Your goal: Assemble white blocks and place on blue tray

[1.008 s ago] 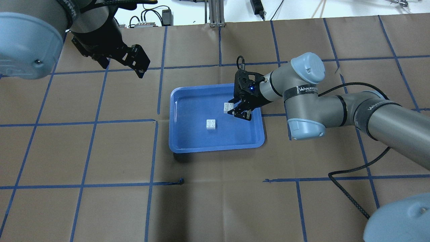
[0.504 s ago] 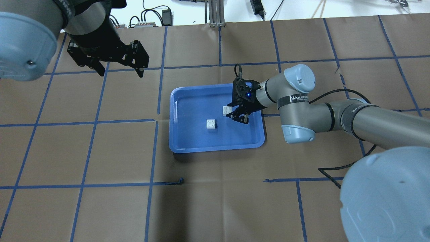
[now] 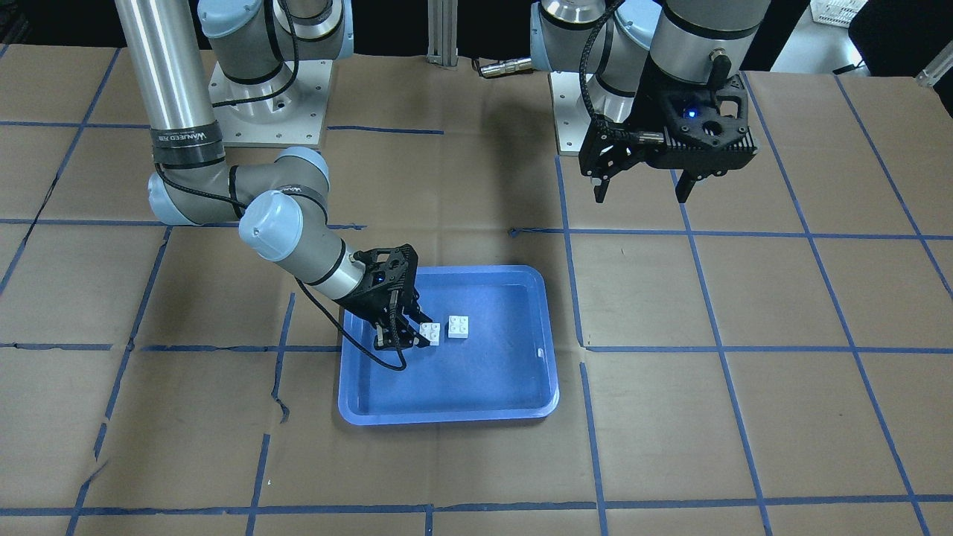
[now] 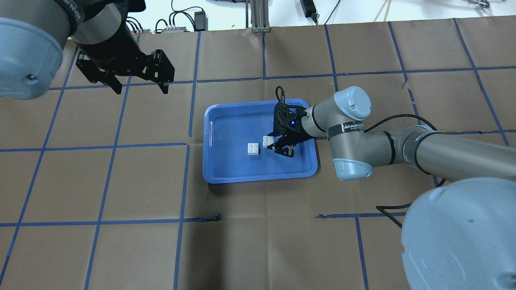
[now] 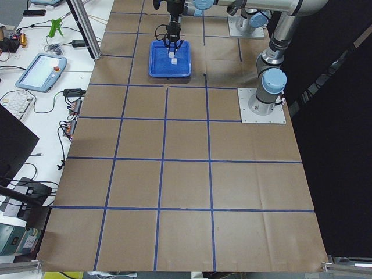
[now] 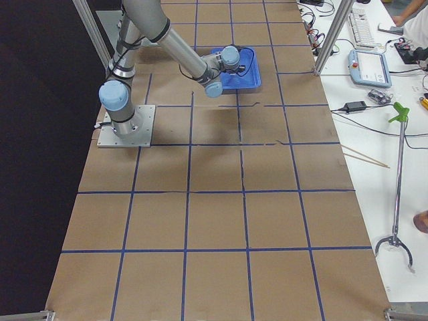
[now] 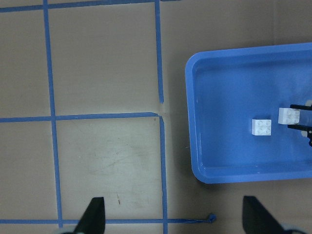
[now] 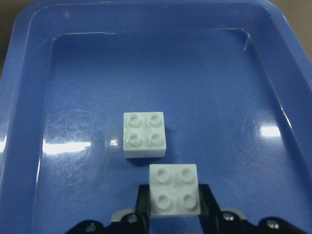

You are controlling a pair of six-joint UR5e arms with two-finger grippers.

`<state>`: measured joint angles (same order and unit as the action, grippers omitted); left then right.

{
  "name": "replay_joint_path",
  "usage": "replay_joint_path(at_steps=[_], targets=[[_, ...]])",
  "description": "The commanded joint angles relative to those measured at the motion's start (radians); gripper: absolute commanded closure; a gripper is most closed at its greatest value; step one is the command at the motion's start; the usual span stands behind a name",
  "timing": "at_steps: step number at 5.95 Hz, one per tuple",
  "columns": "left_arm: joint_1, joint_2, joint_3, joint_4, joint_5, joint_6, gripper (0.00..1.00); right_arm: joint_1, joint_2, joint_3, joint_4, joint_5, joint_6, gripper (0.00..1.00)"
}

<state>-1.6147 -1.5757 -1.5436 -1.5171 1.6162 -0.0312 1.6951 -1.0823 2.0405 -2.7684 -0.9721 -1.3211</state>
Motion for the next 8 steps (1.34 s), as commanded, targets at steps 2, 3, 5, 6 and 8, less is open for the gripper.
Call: replay_joint_path(at_steps=[2,3,5,6,8], targets=[[0.021,0.0,0.005,0.006,-0.013,0.002,0.01,0.032,-0.001,0.007,-0.011,-0.002,0.023,0.68],[0.022,0.0,0.0,0.009,-0.013,0.002,0.01,0.032,0.002,0.007,-0.026,-0.002,0.023,0.68],[0.022,0.0,0.005,0.011,-0.012,0.01,0.01,0.032,0.004,0.009,-0.03,-0.002,0.023,0.68],[0.022,0.0,0.003,0.011,-0.01,0.014,0.01,0.032,0.004,0.023,-0.031,-0.002,0.023,0.67],[0.022,0.0,0.003,0.011,-0.007,0.014,0.01,0.032,0.001,0.029,-0.031,-0.002,0.022,0.67]])
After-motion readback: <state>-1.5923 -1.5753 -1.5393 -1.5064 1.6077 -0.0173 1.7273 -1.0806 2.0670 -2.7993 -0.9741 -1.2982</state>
